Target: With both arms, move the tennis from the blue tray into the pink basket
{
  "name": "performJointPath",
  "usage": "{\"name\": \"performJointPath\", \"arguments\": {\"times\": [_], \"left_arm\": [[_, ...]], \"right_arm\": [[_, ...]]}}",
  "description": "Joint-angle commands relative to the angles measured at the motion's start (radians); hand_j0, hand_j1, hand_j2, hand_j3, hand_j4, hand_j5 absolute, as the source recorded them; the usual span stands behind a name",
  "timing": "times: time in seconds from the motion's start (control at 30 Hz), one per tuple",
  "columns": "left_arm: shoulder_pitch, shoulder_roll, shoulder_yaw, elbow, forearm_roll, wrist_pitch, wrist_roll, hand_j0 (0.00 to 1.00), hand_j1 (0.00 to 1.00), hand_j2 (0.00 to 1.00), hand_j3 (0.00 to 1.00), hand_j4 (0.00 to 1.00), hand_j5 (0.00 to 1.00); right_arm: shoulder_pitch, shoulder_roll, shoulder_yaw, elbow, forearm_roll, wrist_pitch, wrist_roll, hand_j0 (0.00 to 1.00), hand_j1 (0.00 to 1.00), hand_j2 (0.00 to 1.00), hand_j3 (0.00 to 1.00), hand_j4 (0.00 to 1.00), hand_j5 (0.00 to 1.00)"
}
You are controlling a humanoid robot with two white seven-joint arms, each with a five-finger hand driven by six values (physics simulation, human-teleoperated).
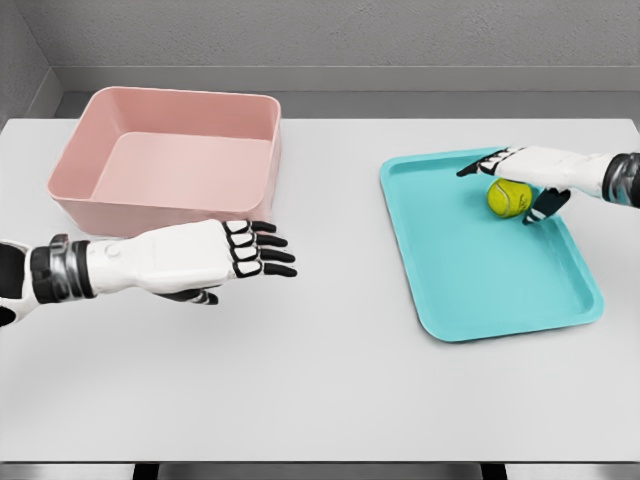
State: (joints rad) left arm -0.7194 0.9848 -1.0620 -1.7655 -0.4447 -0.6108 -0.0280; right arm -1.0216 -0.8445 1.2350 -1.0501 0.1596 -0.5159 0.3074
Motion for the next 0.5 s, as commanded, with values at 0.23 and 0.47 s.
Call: {"name": "performJointPath", "arguments": {"times": [0.23,0.47], "left_arm": [[-0.002,-0.008,-0.052,0.000,0.000,0.000,-0.027,1.00,1.00,1.00,1.00,1.00,1.00],[0.000,-0.005,-0.052,0.000,0.000,0.000,-0.027,1.00,1.00,1.00,1.00,1.00,1.00]], "right_arm": [[-0.008,0.061,0.011,0.093,0.005,0.060,0.052,1.00,1.00,1.00,1.00,1.00,1.00],[-0.014,0.065,0.009,0.122,0.018,0.060,0.064,1.00,1.00,1.00,1.00,1.00,1.00]]}}
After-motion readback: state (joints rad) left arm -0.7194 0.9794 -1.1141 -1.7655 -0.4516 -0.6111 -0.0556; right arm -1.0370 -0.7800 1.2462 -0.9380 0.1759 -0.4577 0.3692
